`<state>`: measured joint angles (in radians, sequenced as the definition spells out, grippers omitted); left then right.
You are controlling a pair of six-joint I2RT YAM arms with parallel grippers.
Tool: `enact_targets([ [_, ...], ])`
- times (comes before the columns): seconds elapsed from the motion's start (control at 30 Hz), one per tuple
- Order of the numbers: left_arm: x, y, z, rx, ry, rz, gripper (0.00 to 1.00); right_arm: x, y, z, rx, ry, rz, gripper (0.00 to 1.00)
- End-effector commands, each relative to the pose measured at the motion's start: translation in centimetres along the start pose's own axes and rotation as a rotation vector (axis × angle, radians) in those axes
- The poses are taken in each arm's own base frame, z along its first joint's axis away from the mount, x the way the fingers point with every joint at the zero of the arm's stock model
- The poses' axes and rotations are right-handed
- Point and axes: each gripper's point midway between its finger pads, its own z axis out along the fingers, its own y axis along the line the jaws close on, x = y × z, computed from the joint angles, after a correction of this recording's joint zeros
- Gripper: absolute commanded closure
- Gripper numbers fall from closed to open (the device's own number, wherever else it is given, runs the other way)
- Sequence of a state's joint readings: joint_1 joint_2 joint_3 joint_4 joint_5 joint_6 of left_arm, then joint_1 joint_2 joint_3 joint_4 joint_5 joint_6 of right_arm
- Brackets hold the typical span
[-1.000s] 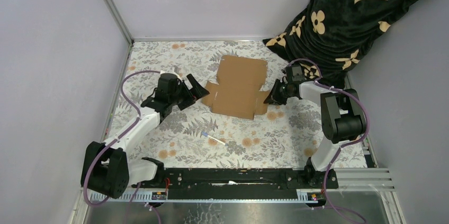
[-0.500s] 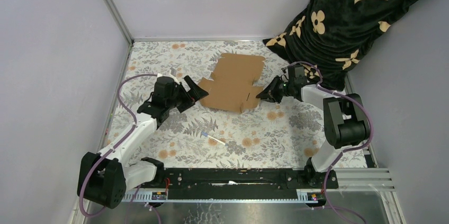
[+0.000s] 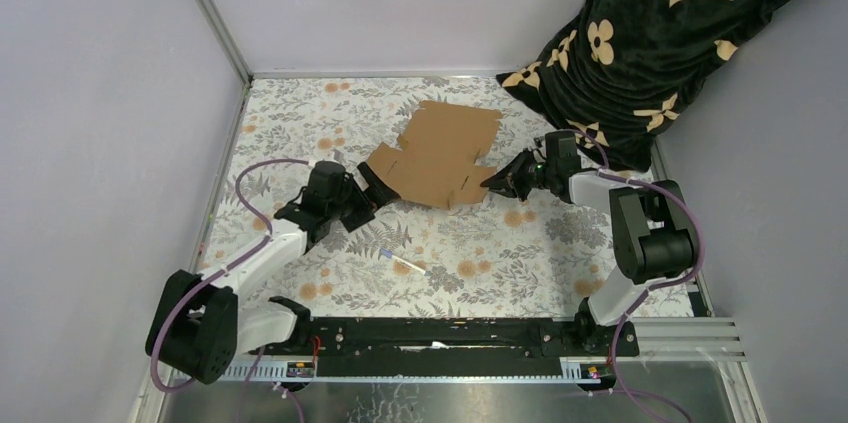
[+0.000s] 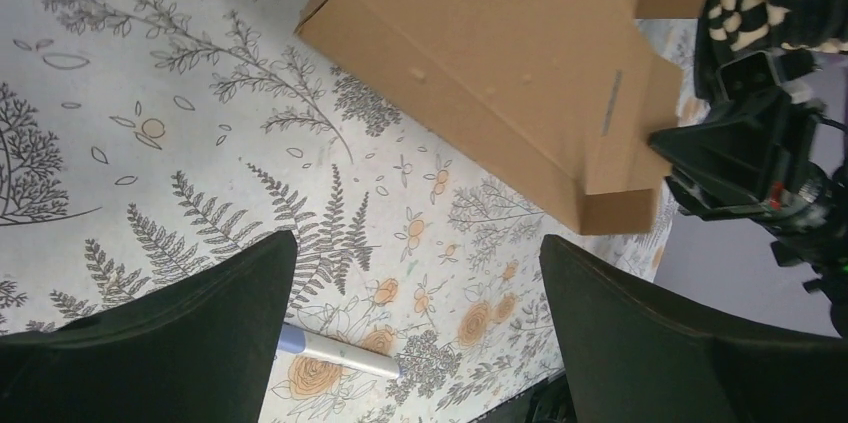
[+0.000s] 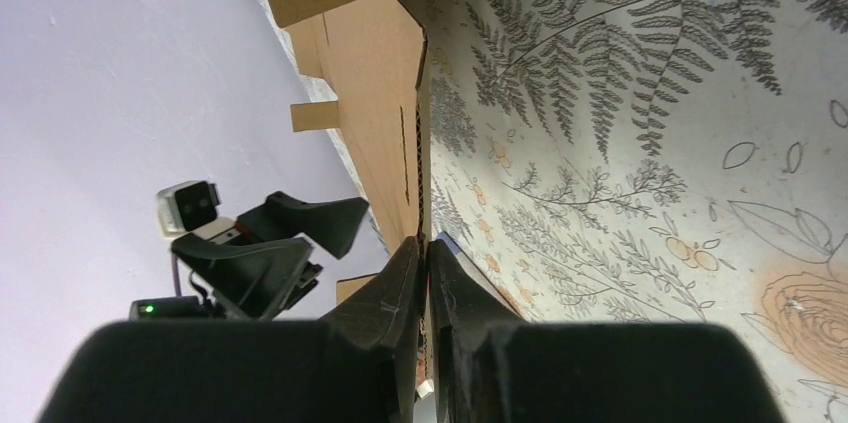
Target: Fold the paper box
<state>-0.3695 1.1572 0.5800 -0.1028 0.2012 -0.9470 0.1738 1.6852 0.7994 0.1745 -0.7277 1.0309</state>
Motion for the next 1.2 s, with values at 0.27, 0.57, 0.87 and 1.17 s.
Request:
enact_targets([
  [0.27,-0.4,-2.6,3.0,0.053,-0.049,-0.025,0.01,0.7,3.0,-1.7,-0.095,0.0,-0.075,0.87],
  [0.57,-0.5,-3.4,5.0,0.031,-0.076,-0.037,0.01,1.5,2.7,-1.9,-0.126,0.018,-0.041,0.87],
  [0.87,0.1,-3.4,7.1,0.003,-0.081,-0.077,0.01,2.4,3.3,-2.6,-0.172,0.031,-0.028,0.87],
  [1.17,-0.6,-3.3,8.1,-0.043,-0.152,-0.113,0.01,3.4,2.9,-3.1,-0.186,0.038,-0.013,0.87],
])
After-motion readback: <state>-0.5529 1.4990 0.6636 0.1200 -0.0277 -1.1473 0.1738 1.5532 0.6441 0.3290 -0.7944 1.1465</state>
